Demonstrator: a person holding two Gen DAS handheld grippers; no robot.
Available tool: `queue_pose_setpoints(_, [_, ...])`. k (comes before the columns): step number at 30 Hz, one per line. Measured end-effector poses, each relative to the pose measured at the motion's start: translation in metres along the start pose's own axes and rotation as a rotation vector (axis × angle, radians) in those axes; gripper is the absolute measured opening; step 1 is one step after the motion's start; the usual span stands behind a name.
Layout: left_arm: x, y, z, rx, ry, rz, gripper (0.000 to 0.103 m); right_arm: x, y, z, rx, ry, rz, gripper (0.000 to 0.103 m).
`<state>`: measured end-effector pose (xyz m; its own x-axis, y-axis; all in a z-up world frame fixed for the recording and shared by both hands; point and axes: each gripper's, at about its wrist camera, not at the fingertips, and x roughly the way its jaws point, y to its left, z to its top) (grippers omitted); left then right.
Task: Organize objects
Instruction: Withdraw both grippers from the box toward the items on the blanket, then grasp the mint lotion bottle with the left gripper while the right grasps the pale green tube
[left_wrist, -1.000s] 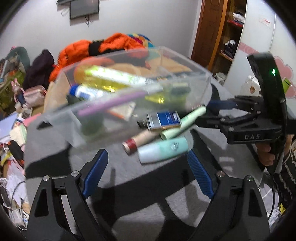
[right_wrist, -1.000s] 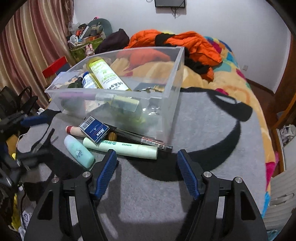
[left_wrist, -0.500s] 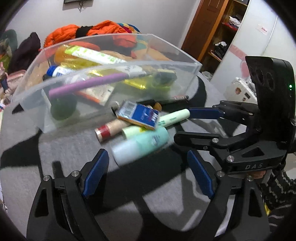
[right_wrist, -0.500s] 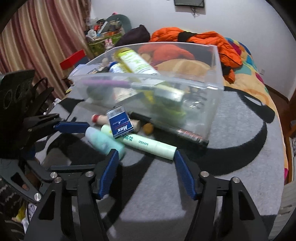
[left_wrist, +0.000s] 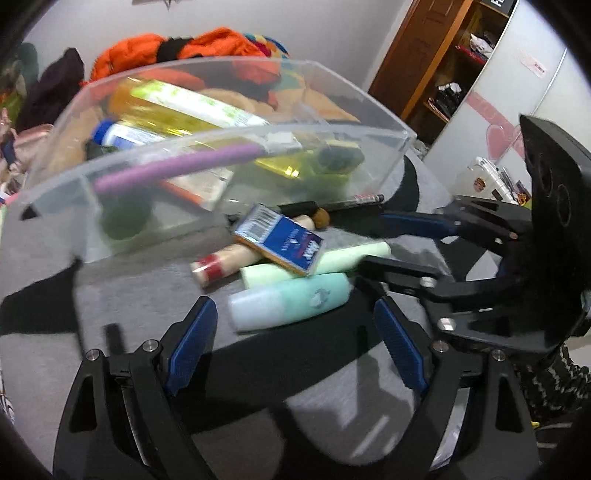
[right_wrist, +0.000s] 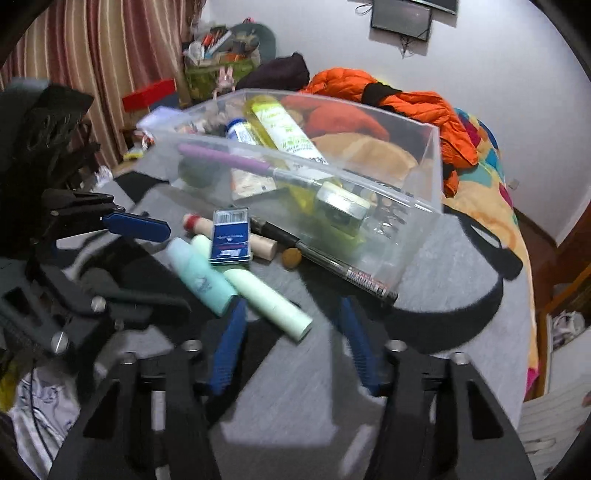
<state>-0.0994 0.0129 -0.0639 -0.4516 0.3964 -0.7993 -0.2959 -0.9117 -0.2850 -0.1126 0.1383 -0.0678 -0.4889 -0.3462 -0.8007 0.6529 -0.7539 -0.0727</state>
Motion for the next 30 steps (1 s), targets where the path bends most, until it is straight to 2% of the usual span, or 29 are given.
queue_pose_setpoints(3, [0.006, -0.008, 0.003, 0.025, -0.006, 0.054, 0.089, 0.008, 0.004, -0.001, -0.048, 0.013, -0.005, 0.03])
queue_pose_setpoints(5, [0.008, -0.011, 0.004, 0.033, -0.009, 0.065, 0.091, 0.007, 0.004, -0.004, -0.056, 0.007, 0.0, 0.028])
queue_pose_setpoints(9, [0.013, -0.018, 0.004, 0.047, -0.018, 0.109, 0.091, 0.002, -0.006, -0.01, -0.024, 0.003, 0.046, 0.023])
queue_pose_setpoints(14, [0.021, -0.028, -0.004, 0.107, -0.035, 0.188, 0.091, -0.013, -0.012, -0.029, -0.014, 0.018, 0.044, 0.02])
queue_pose_setpoints(18, [0.027, -0.033, -0.002, 0.096, -0.038, 0.217, 0.091, -0.028, -0.02, -0.047, 0.002, 0.038, 0.032, 0.018])
queue_pose_setpoints(22, [0.031, -0.036, 0.003, 0.06, -0.051, 0.237, 0.091, -0.043, -0.027, -0.053, 0.016, 0.038, 0.029, 0.018])
queue_pose_setpoints(23, [0.031, -0.036, 0.003, 0.057, -0.057, 0.244, 0.089, -0.045, -0.029, -0.052, 0.02, 0.032, 0.031, 0.019])
queue_pose_setpoints(24, [0.03, -0.035, 0.003, 0.056, -0.064, 0.254, 0.083, -0.047, -0.03, -0.049, 0.024, 0.022, 0.035, 0.019])
queue_pose_setpoints(26, [0.026, -0.033, 0.0, 0.055, -0.075, 0.258, 0.075, -0.047, -0.029, -0.043, 0.021, 0.011, 0.042, 0.023])
queue_pose_setpoints(27, [0.024, -0.031, -0.001, 0.054, -0.078, 0.256, 0.073, -0.044, -0.026, -0.039, 0.013, 0.007, 0.047, 0.028])
queue_pose_setpoints(28, [0.022, -0.028, -0.002, 0.049, -0.078, 0.246, 0.073, -0.041, -0.023, -0.036, 0.007, 0.005, 0.049, 0.033])
queue_pose_setpoints(30, [0.017, -0.024, -0.007, 0.045, -0.081, 0.237, 0.073, -0.032, -0.016, -0.03, -0.014, 0.013, 0.055, 0.034])
